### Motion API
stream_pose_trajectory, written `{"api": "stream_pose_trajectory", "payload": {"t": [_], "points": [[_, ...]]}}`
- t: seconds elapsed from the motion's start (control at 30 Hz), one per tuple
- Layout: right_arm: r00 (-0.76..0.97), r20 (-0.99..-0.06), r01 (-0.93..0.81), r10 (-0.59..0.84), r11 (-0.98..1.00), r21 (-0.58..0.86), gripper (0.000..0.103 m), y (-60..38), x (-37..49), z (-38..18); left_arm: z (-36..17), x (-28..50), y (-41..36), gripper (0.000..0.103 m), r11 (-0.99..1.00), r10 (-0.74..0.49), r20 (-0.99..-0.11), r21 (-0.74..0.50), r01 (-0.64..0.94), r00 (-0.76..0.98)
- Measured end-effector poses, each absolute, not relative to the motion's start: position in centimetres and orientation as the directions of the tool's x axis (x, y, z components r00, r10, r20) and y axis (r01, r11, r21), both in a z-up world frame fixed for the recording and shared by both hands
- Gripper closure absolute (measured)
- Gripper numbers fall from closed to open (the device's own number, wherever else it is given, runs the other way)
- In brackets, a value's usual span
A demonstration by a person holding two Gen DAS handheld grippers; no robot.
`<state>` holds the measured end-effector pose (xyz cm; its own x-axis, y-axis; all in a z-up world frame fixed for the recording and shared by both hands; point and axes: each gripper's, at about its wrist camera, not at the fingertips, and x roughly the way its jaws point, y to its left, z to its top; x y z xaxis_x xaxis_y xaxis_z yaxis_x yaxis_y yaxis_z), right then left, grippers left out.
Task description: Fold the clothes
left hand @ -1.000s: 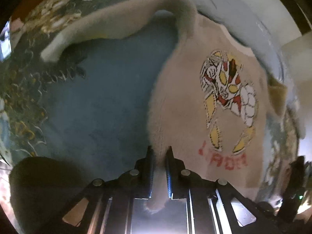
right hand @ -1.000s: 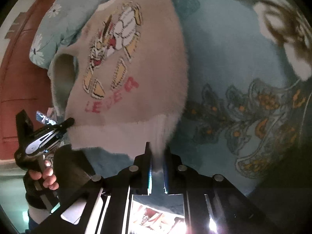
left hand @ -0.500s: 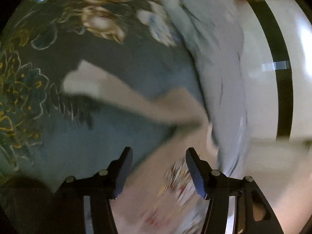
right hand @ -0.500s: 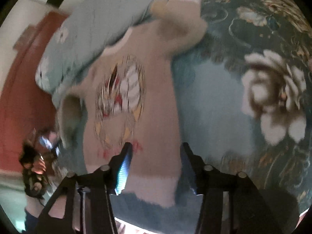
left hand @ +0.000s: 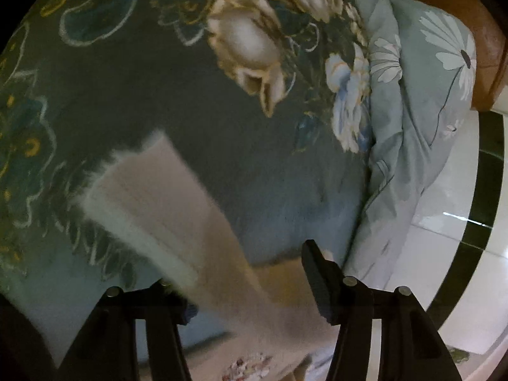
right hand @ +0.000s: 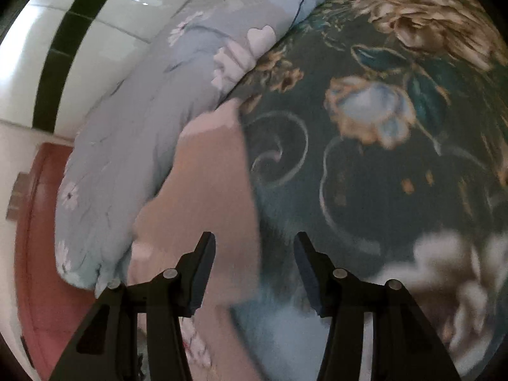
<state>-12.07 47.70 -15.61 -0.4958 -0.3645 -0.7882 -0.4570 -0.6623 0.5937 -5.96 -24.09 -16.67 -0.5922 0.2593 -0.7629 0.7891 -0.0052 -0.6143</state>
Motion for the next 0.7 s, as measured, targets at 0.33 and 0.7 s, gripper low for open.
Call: {"api": "stream_pose_trajectory", "payload": {"t": [0.33,0.7], "points": [[-0.464,-0.819,-0.457,-0.337,-0.701,0.547,0.05,48.2,-20.8,-18.4,-10.0,-10.9,-22.9,0.092,-0.418,0.134,-0.733,-0.652,0.633,-0.667],[-0.445,-0.838,-0.411,-0.317,-0.759,0.505,0.048,47.3,-24.4,-19.2,0.1,-19.8,-1.4,0.092,-0.9,0.345,-0.655,-0.435,-0.037,-0.672]]}}
